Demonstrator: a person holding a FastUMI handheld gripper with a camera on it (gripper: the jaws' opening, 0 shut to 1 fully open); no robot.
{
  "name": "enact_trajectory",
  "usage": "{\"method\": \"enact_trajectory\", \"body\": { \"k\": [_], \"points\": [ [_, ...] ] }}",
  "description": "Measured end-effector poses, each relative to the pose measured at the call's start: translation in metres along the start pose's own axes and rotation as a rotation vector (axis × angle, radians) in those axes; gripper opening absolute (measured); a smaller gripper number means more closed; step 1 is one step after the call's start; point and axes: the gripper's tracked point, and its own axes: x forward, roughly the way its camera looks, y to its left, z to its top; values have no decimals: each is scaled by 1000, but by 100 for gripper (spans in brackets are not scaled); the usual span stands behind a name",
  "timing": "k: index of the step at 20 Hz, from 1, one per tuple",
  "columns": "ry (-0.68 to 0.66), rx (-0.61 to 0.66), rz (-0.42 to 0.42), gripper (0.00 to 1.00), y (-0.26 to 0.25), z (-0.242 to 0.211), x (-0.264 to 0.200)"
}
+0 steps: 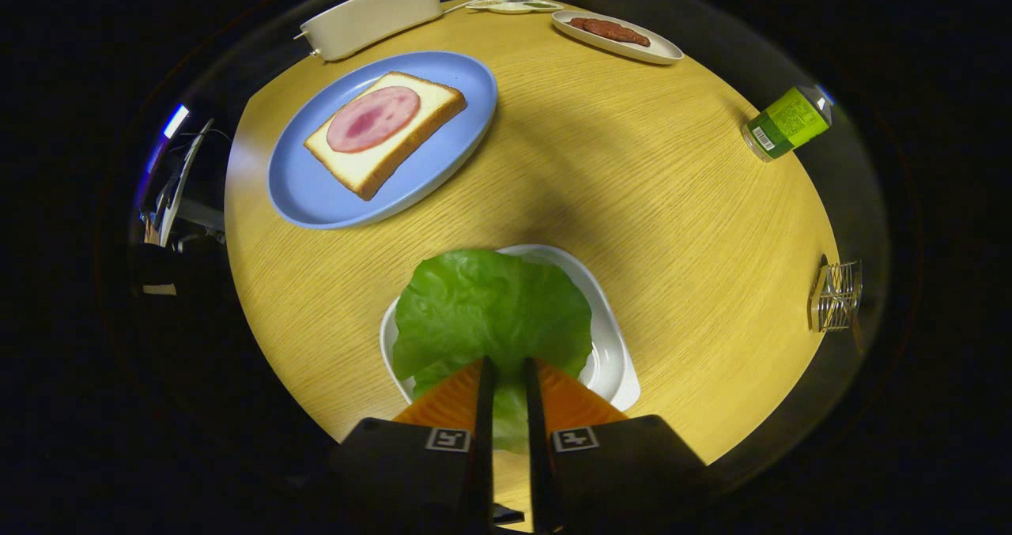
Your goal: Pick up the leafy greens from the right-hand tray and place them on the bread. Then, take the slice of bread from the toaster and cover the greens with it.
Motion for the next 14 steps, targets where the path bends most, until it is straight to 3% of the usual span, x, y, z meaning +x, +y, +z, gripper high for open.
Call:
{"method": "enact_trajectory", "body": {
  "k": [1, 3, 11, 14],
  "points": [
    [-2, -17, -3, 10, 0, -1, 0],
    [-3, -33, -9, 7, 2, -1, -7],
    [-61, -19, -74, 6, -4, 25, -76],
    [-82, -6, -54, 6, 12, 53, -104]
  ]
}}
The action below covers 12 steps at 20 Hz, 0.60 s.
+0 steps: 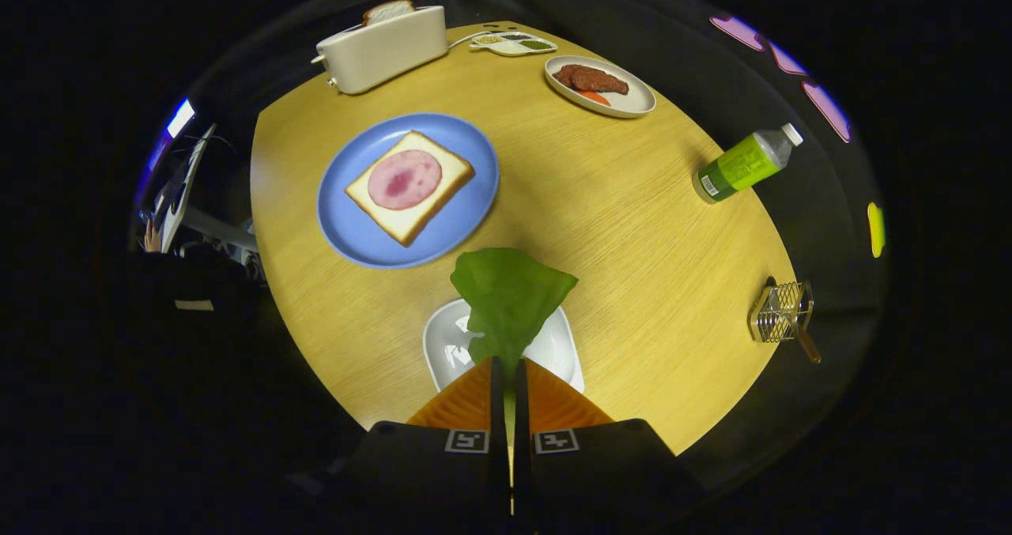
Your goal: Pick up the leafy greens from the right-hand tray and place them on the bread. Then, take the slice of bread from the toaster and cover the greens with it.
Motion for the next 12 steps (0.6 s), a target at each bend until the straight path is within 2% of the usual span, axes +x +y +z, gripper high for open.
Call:
{"method": "enact_trajectory", "body": {
  "k": [5, 12],
  "points": [
    [-37, -82, 50, 6, 44, 69, -28],
    [-20, -185, 70, 6, 83, 133, -24]
  ]
}}
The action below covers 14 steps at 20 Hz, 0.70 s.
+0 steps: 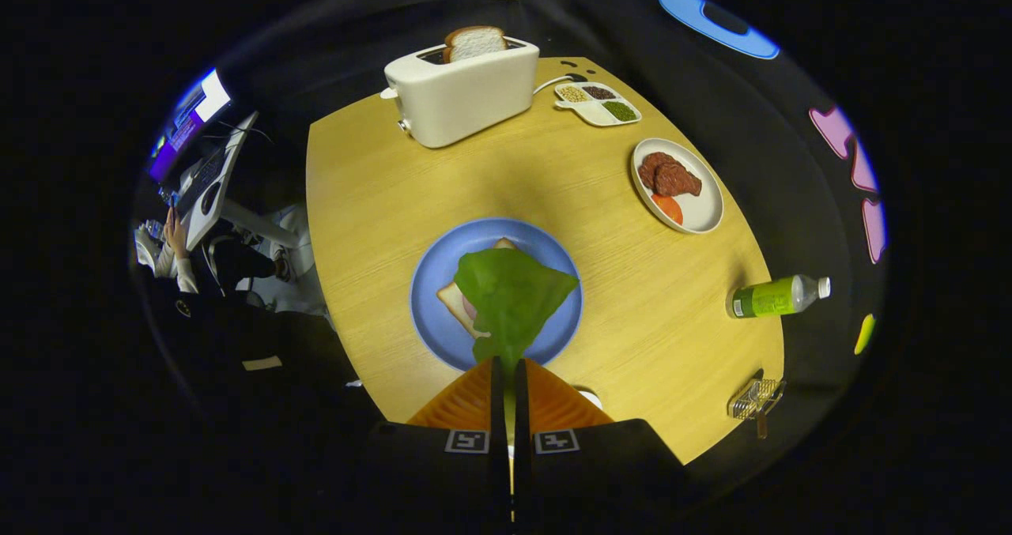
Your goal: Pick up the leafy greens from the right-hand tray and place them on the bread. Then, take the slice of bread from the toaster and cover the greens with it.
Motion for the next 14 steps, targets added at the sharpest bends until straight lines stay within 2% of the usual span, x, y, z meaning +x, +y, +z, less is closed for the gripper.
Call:
{"method": "enact_trajectory", "body": {
  "k": [5, 6, 7, 10, 14],
  "points": [
    [4, 1, 5, 8, -5, 17, 4],
    [8, 9, 6, 12, -5, 18, 5],
    [8, 18, 4, 24, -7, 19, 7],
    [-9, 41, -18, 37, -17, 23, 10],
    [-63, 69, -45, 42, -22, 33, 3]
  ]
}}
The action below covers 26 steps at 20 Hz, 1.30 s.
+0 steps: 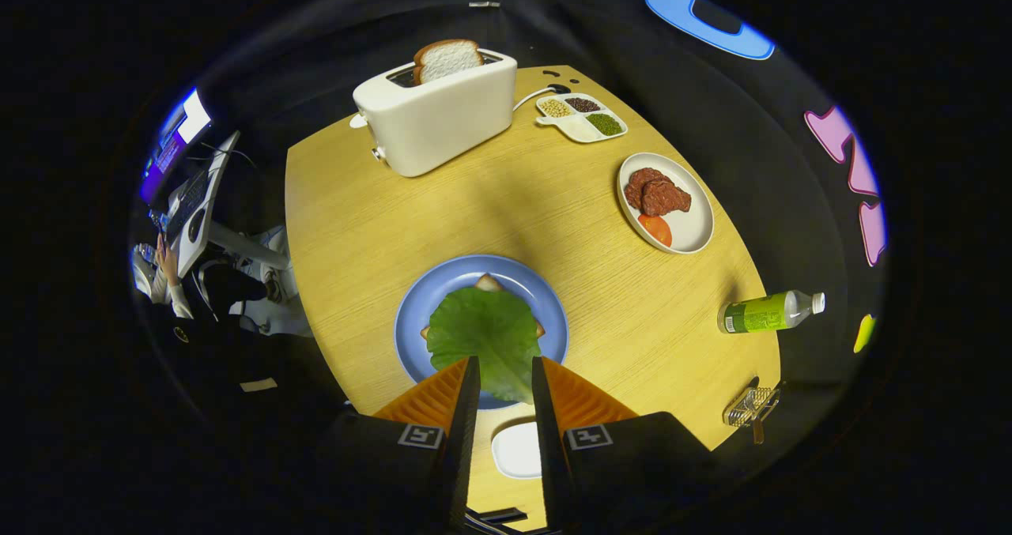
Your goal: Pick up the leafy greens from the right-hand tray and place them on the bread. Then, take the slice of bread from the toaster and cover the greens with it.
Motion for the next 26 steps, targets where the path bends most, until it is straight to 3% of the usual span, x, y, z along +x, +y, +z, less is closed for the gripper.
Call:
{"method": "enact_trajectory", "body": {
  "k": [4, 8, 11, 17, 26],
  "points": [
    [-186, 68, -26, 42, 9, 38, -19],
    [-439, 129, -46, 48, 29, 102, -56],
    [-533, 141, -60, 52, 45, 153, -71],
    [-584, 220, 9, 52, 85, 256, -66],
    [-404, 266, -14, 53, 99, 341, 16]
  ]
}}
